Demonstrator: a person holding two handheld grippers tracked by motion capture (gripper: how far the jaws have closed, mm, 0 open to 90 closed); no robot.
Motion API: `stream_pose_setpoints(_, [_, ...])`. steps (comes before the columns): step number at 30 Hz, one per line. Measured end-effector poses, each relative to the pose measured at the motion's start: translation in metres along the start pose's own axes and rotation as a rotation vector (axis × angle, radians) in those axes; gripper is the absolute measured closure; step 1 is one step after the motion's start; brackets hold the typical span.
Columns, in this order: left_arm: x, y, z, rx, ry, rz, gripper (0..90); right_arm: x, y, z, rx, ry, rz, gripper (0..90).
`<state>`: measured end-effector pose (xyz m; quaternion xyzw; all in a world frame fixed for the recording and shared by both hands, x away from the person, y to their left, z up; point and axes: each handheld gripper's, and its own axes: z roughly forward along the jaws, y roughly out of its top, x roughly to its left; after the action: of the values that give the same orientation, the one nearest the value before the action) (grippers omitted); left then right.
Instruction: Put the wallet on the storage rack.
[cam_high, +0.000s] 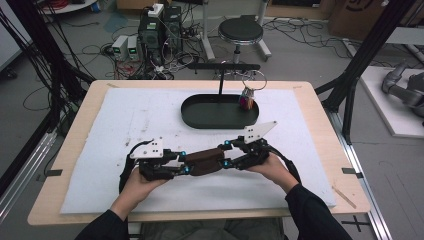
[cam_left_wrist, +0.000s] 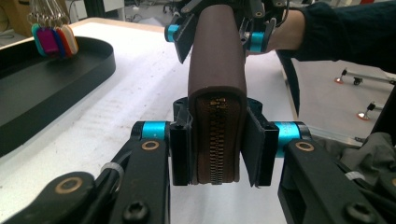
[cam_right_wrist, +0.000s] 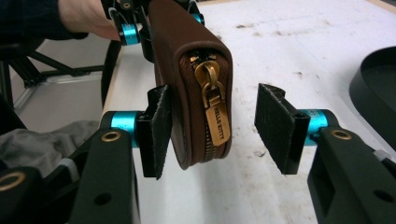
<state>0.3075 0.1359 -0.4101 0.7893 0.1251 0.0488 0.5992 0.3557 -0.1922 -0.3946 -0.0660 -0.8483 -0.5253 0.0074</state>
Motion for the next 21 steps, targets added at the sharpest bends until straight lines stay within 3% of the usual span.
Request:
stream_pose_setpoints(4, [-0.0002, 0.0007, 0.0, 0.004, 0.0, 0.003, 66.9, 0.002, 0.001, -0.0009, -0.009, 0.03, -0.022, 61.5])
stream_pose_setpoints(8, [-0.0002, 0.0012, 0.0, 0.01, 0.002, 0.002, 65.8, 0.002, 0.0007, -0.0019, -0.001, 0.038, -0.038, 68.3])
stream_pose_setpoints(12, [-0.0008, 0.0025, 0.0, -0.013, 0.022, -0.013, 61.4, 0.0023, 0.0016, -0.0034, -0.013, 0.041, -0.039, 71.1])
stream_pose_setpoints(14, [0.0005, 0.0031, -0.0003, -0.02, 0.034, -0.031, 53.1, 0.0037, 0.0023, -0.0036, -0.015, 0.028, -0.046, 72.2])
stream_pose_setpoints(21, [0.0001, 0.0033, 0.003, -0.01, 0.038, -0.024, 50.7, 0.0044, 0.0031, -0.0049, -0.044, 0.032, -0.039, 72.7])
